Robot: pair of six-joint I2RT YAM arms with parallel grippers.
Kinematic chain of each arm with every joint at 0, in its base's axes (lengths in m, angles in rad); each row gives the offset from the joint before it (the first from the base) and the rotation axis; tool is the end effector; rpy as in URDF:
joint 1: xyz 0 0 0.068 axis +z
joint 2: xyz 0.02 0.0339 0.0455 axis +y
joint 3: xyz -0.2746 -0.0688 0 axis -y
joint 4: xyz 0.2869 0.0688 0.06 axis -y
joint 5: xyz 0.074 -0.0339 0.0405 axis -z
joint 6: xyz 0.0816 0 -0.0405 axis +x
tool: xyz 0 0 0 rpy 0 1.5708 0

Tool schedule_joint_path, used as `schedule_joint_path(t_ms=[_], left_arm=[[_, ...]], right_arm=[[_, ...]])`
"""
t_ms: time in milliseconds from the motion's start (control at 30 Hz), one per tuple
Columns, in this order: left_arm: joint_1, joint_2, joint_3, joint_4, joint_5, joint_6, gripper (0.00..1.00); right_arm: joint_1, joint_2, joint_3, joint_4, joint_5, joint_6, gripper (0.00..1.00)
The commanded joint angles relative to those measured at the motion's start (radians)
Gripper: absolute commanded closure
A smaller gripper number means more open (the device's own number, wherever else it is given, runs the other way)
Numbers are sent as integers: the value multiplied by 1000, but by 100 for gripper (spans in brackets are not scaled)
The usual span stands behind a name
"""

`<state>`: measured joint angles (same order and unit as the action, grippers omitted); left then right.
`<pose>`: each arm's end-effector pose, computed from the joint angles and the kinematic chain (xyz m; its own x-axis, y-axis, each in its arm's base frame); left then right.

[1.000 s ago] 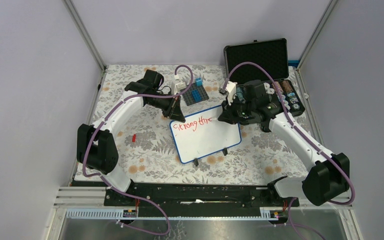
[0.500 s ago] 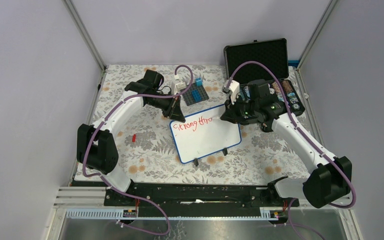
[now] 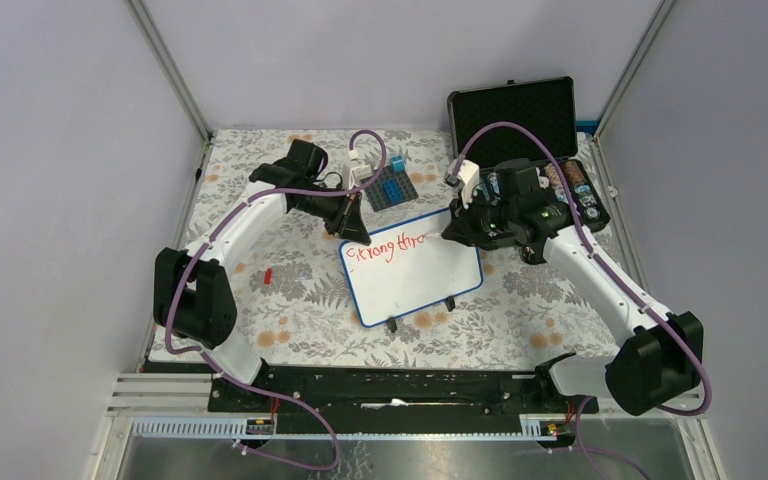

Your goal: Write a sentence on the whiteboard

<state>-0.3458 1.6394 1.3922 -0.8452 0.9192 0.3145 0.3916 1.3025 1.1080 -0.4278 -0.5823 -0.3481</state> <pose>0.3435 -0.1927 0.2658 -0.6241 0.4243 -0.6561 0.7813 0.3315 -0.5288 0.3117 0.1773 0.2988 -0.2568 -0.4143 -0.8732 -0.8717 0.4895 0.0242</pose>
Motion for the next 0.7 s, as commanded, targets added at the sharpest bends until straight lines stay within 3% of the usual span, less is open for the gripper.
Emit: schedule_joint_path(t_ms=[0,667], left_arm=[[-4,-5,-4,33,-43,26,100],[-5,-3,-3,33,-42,23,100]], right_arm=[[-6,8,42,34,27,-12,100],[-26,-18,-18,23,-8,-24,100]])
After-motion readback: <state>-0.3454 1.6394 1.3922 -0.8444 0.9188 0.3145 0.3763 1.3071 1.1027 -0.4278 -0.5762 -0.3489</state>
